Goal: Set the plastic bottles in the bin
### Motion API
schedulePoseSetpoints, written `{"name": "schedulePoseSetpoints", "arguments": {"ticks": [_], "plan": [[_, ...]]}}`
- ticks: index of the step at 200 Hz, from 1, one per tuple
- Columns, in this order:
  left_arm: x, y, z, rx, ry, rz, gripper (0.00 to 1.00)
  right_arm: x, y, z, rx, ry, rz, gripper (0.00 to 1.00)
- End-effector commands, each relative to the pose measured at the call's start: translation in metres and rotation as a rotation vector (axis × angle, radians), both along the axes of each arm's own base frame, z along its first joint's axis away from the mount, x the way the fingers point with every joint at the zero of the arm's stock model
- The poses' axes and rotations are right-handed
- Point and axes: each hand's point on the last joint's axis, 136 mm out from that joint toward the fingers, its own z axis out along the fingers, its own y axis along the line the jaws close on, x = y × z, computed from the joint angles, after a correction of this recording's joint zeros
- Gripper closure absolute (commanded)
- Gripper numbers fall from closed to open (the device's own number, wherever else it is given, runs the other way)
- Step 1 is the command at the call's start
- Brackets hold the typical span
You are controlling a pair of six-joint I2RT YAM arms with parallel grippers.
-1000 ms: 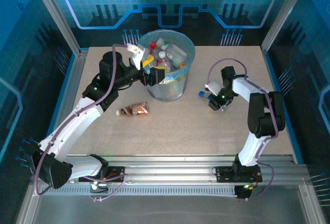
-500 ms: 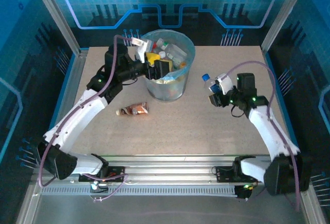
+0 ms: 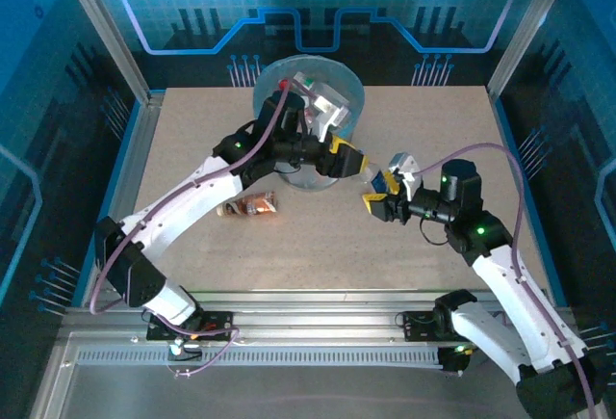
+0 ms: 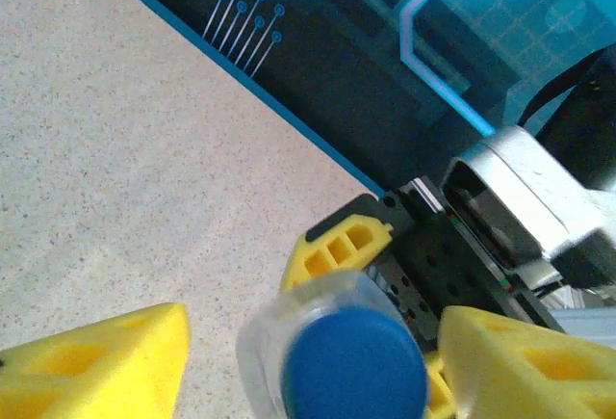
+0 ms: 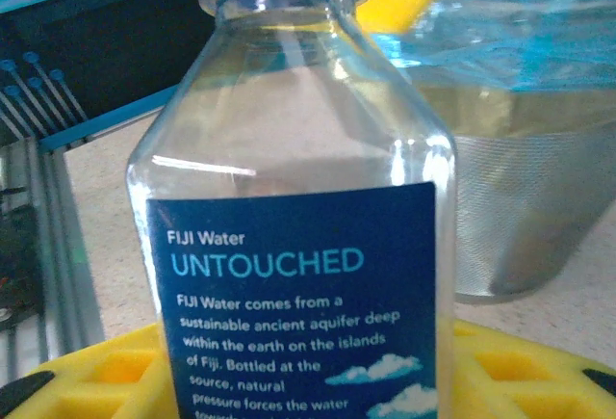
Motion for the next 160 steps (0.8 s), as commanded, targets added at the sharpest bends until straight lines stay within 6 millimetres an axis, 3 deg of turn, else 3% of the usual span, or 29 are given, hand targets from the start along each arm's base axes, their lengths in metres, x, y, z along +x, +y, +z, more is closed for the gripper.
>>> {"name": "schedulePoseSetpoints", "arguments": {"ticks": [1,69,118,160], "plan": [[-0.007,-0.001,0.014,-0.017,0.020,-0.025,0.39,-0.002,0.012,0.015,0.030,-0.033,0.046,0.47],[-0.012,0.009,0.019,0.012,-0.014,-0.010,0.58,0.003,0.021,0.015,0.004,-0.032,0.040,0.47],[-0.012,0.013,0.015,0.023,-0.017,0.008,0.61,0.007,0.018,0.013,-0.004,-0.028,0.005,0.47],[-0.012,0.015,0.017,0.023,-0.032,0.023,0.80,0.007,0.019,0.014,0.002,-0.028,0.002,0.46]]}}
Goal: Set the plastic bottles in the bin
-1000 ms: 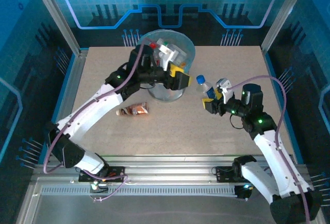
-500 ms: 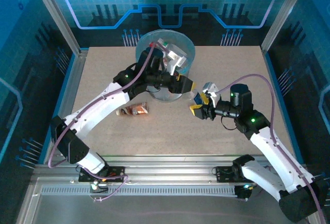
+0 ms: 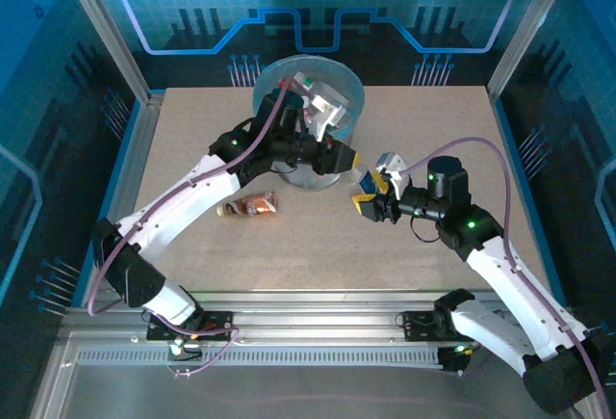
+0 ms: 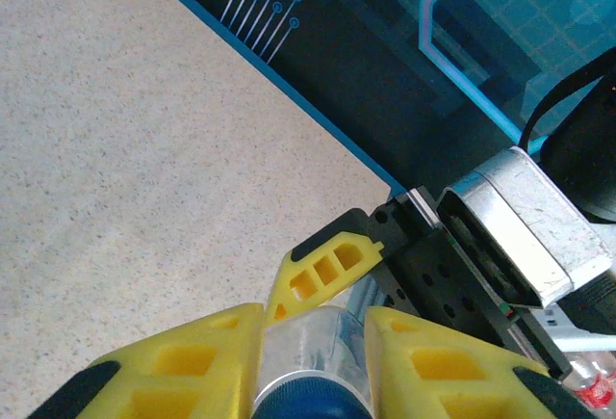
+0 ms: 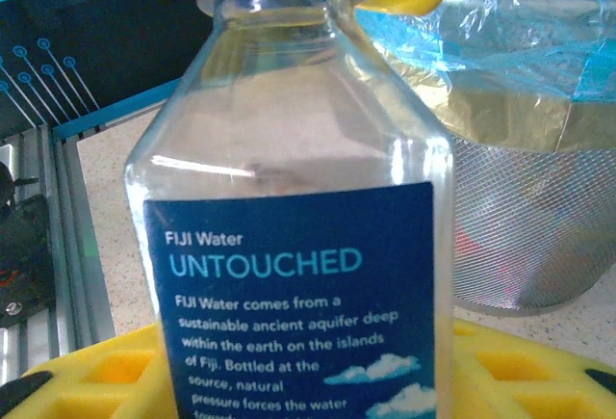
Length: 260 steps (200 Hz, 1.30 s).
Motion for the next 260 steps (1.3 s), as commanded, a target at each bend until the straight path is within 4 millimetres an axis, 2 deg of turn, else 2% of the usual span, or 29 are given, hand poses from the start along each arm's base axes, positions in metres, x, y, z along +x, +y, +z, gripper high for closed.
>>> {"name": "schedulePoseSetpoints", "arguments": {"ticks": [1,16,32,62,76,110,146,166,181,206,220,238,241,250,260], "plan": [[-0.009,0.008,0.014,-0.014,-0.041,0.002,0.81,0.004,0.001,0.016,0.022,-0.036,-0.022,0.46],[-0.007,0.011,0.018,-0.017,-0.061,0.020,0.90,0.004,0.002,0.019,0.026,-0.041,-0.023,0.44],[-0.005,0.014,0.024,-0.027,-0.085,0.044,1.00,0.004,0.002,0.022,0.022,-0.048,-0.034,0.34],[0.003,0.022,0.044,-0.049,-0.157,0.114,1.00,0.002,0.001,0.032,0.011,-0.092,-0.066,0.09],[0.009,0.030,0.059,-0.067,-0.208,0.162,1.00,0.000,-0.001,0.040,0.012,-0.119,-0.084,0.00],[0.036,0.063,0.098,-0.138,-0.302,0.331,1.00,-0.001,-0.015,0.061,0.019,-0.196,-0.168,0.00],[0.085,0.124,0.120,-0.198,-0.309,0.588,1.00,0.000,-0.037,0.070,-0.001,-0.242,-0.286,0.00],[0.115,0.157,0.118,-0.194,-0.312,0.721,1.00,-0.002,-0.045,0.072,-0.015,-0.257,-0.317,0.00],[0.138,0.169,0.108,-0.160,-0.273,0.760,1.00,-0.002,-0.047,0.071,-0.028,-0.253,-0.326,0.00],[0.168,0.176,0.088,-0.119,-0.186,0.775,1.00,-0.003,-0.050,0.063,-0.055,-0.230,-0.336,0.00],[0.178,0.174,0.078,-0.120,-0.142,0.764,1.00,-0.003,-0.052,0.062,-0.058,-0.227,-0.342,0.00],[0.185,0.172,0.069,-0.125,-0.100,0.751,0.77,-0.004,-0.053,0.062,-0.060,-0.223,-0.347,0.00],[0.186,0.171,0.068,-0.126,-0.096,0.748,0.73,-0.005,-0.054,0.072,-0.048,-0.240,-0.349,0.00],[0.186,0.170,0.065,-0.125,-0.086,0.741,0.60,-0.006,-0.055,0.073,-0.048,-0.240,-0.352,0.00],[0.187,0.169,0.063,-0.124,-0.081,0.739,0.55,-0.006,-0.055,0.072,-0.052,-0.237,-0.352,0.00]]}}
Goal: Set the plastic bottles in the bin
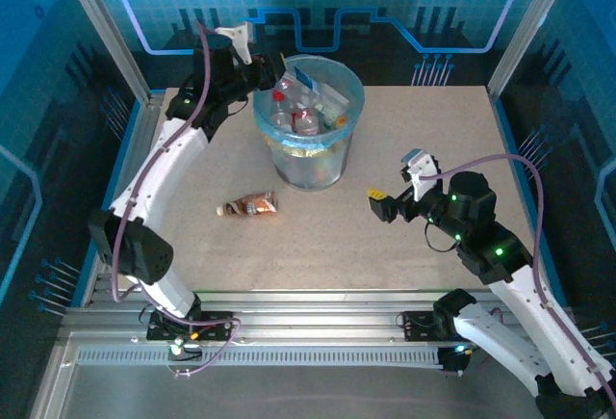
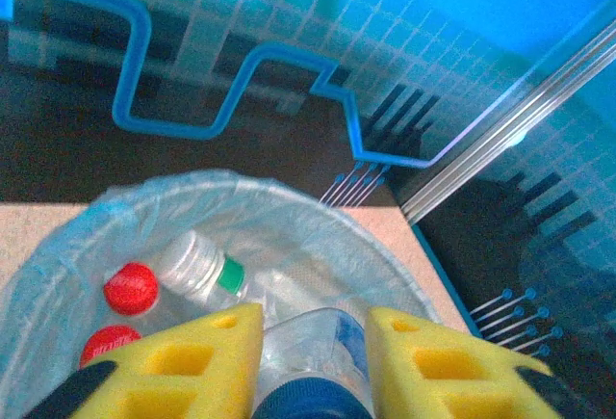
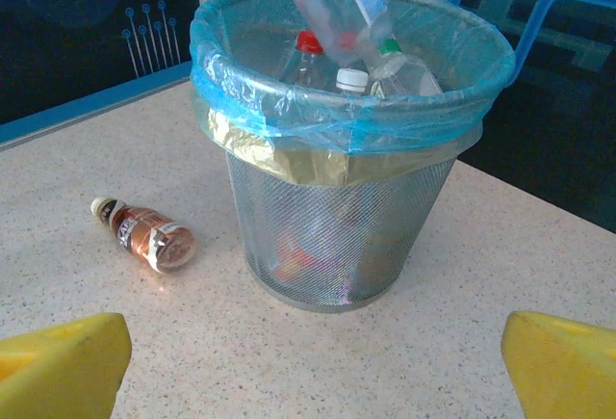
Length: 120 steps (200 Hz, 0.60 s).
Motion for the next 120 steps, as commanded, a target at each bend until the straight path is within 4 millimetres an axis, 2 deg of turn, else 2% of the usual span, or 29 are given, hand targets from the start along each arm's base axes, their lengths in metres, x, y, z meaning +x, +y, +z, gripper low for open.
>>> {"name": "schedulePoseSetpoints", "arguments": {"ticks": [1,27,91,120], "plan": [[-0.007,-0.005,0.010,-0.044,0.014,-0.036,0.55,-0.006,-0.004,0.021,0.008,-0.047,-0.009,0.00],[-0.007,-0.006,0.002,-0.043,0.038,-0.048,0.44,-0.006,-0.005,0.019,0.006,-0.043,-0.013,0.00],[-0.006,-0.012,-0.013,-0.045,0.083,-0.073,0.48,-0.006,-0.004,0.013,0.008,-0.025,-0.012,0.00],[-0.005,-0.013,-0.013,-0.050,0.087,-0.077,0.49,-0.008,-0.005,0.011,0.005,-0.013,-0.013,0.00]]}}
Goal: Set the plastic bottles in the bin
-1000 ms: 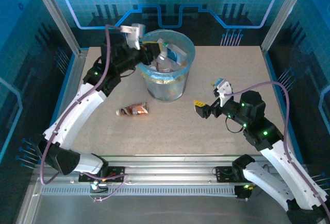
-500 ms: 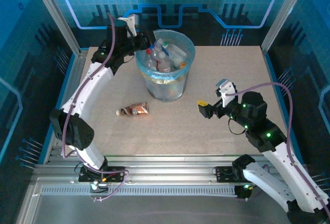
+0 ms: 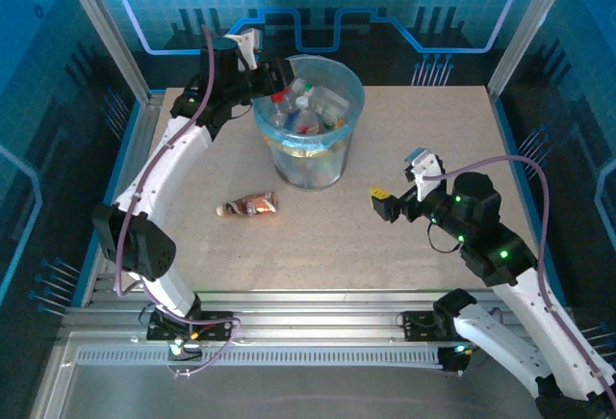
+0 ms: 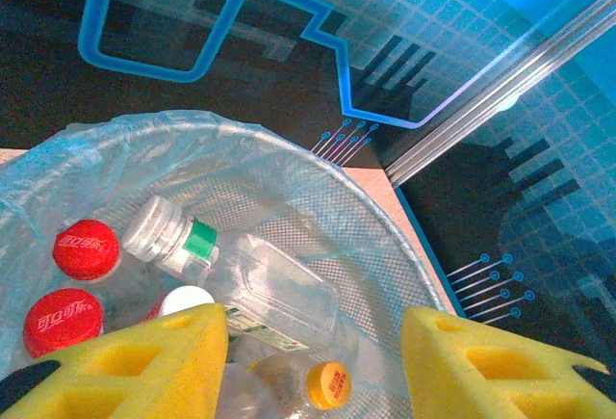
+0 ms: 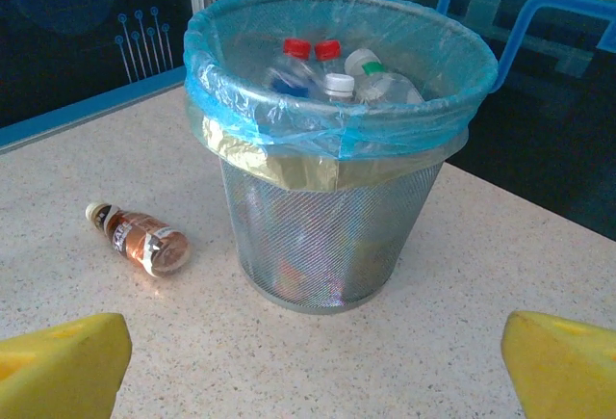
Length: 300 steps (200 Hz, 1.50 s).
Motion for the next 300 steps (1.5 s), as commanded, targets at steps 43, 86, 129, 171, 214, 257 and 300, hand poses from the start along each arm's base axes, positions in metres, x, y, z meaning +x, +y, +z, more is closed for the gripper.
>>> {"name": "schedulePoseSetpoints", "arguments": {"ticks": [43,86,129,171,214,257,300], "plan": [[-0.005,0.000,0.013,-0.015,-0.007,-0.017,0.50,-0.008,0.005,0.005,0.015,0.010,0.037,0.00],[-0.030,0.013,0.037,0.002,-0.089,0.009,0.51,-0.015,0.029,0.004,0.011,0.031,0.144,0.00],[-0.072,0.042,0.033,0.095,-0.141,0.085,0.49,-0.027,0.077,0.000,-0.089,-0.024,0.324,0.00],[-0.124,0.086,0.000,0.226,-0.162,0.217,0.45,-0.036,0.141,-0.018,-0.302,-0.092,0.518,0.00],[-0.173,0.124,-0.040,0.294,-0.140,0.339,0.43,-0.023,0.209,-0.043,-0.439,-0.140,0.642,0.00],[-0.209,0.161,-0.066,0.304,-0.155,0.495,0.35,-0.003,0.268,-0.081,-0.512,-0.111,0.739,0.01],[-0.237,0.193,-0.076,0.327,-0.184,0.639,0.27,0.034,0.301,-0.128,-0.594,-0.081,0.696,0.01]]}}
